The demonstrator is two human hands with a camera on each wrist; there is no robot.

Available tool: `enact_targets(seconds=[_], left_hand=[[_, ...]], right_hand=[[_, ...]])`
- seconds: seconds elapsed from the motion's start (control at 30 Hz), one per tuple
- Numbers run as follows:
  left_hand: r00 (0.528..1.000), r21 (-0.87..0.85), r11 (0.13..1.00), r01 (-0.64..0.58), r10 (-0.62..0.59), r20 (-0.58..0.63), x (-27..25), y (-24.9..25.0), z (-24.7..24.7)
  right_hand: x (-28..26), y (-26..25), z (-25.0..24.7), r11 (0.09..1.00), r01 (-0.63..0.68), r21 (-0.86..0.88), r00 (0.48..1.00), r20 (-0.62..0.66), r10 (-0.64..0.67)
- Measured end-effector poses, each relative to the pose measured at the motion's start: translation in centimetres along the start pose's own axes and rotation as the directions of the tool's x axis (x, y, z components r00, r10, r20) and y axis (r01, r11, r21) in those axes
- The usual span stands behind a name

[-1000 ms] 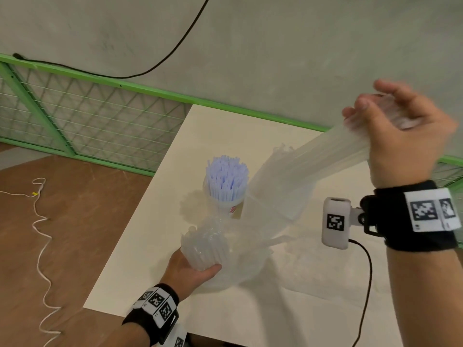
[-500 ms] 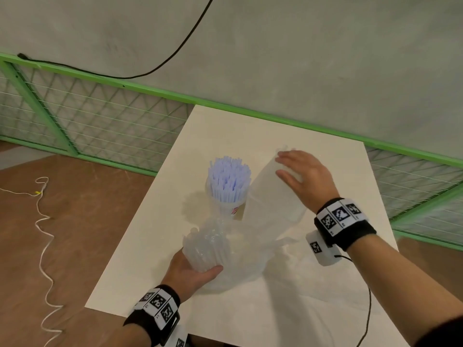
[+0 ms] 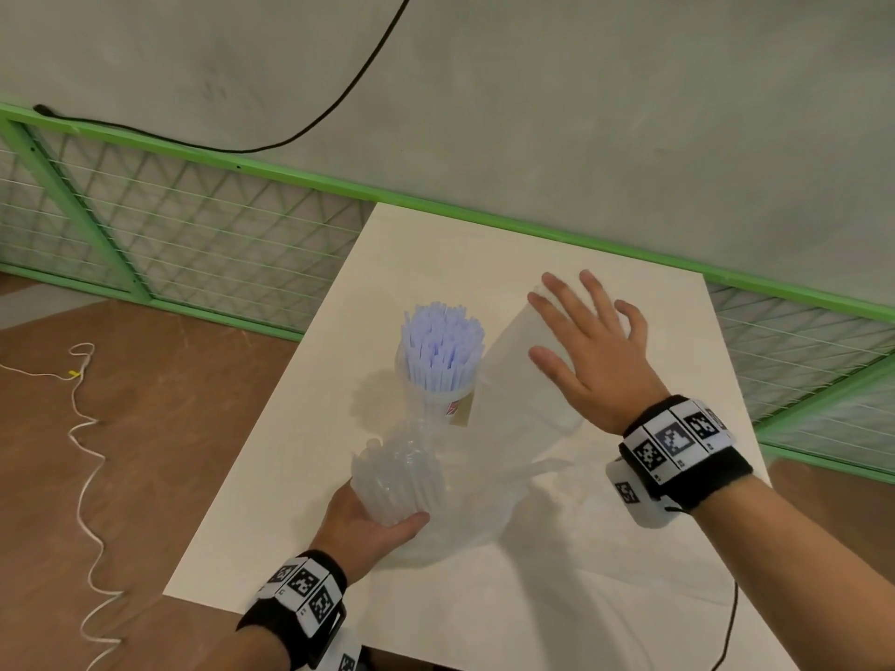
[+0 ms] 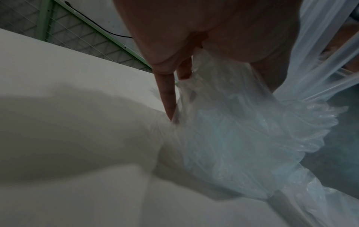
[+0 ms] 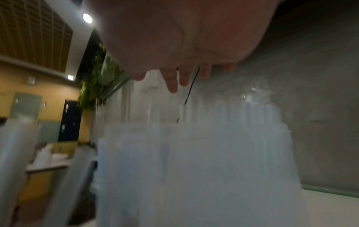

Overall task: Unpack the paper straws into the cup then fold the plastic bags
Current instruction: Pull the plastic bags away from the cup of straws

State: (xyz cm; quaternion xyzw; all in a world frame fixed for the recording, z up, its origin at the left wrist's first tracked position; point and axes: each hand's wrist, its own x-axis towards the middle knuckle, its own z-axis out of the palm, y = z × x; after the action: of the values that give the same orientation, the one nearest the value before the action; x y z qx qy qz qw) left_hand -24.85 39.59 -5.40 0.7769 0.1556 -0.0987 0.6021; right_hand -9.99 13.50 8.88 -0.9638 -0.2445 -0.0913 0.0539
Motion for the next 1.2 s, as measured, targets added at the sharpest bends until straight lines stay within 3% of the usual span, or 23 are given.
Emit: enact_targets(seconds=[0.07,0.13,0.2,0.27,0.37,0.57,0.73,0.9,1.07,1.2], left_hand=[[1.000,-0.005,1.000,0.008,-0.008,0.000,0.0,-0.2,0.0],[1.000,0.000,1.000,0.011,-0.011,0.002,0.1,-0.3,-0.1],[1.000,0.010,1.000,0.009,-0.009,0.007,0.1,-0.1,0.0],[1.000,0.020,1.000,0.001,-0.002,0.009,0.1,0.0,0.0],[1.000,0.022,1.000,-0.010,0.010,0.006,0.1,0.2,0.1],[1.000,0.042,0.999,-0.016,0.016,0.005,0.2,0.1,0.5],[1.000,0.062,0.998,-0.023,0.022,0.009,0.0,0.0,0.4],[1.000,0.056,0.998,-0.025,0.024,0.009,-0.1,0.0,0.1],[0.998,0.064,0.996,-0.062,0.062,0.002,-0.5,0.2,0.1],[0.993,0.051,0.992,-0.117,0.115,0.035,-0.4,0.2,0.0]], right_hand=[[-0.8,-1.0,-1.5,0.994,-0.037,0.099,0.979,-0.196,0.056],[-2.5,-2.5,-2.8,0.977,-0.046,0.207,0.962,-0.253,0.099],[-4.8,-4.0,-4.1,0.962,-0.107,0.250,0.977,-0.156,0.149],[-7.4,-5.4,-4.6,0.966,-0.188,0.177,0.982,0.014,0.188],[-10.5,-6.7,-3.5,0.953,-0.262,0.154,0.947,0.231,0.223],[-10.5,-8.4,0.9,0.801,-0.354,0.482,0.926,0.300,0.229],[-8.8,-8.8,3.0,0.734,-0.163,0.659,0.968,0.250,-0.010],[-7.4,-8.3,3.6,0.728,-0.047,0.684,0.929,0.298,-0.220],[-6.4,-9.2,4.7,0.743,-0.057,0.667,0.918,0.327,-0.223],[-5.5,-10.4,5.4,0.689,-0.044,0.723,0.944,0.256,-0.208]])
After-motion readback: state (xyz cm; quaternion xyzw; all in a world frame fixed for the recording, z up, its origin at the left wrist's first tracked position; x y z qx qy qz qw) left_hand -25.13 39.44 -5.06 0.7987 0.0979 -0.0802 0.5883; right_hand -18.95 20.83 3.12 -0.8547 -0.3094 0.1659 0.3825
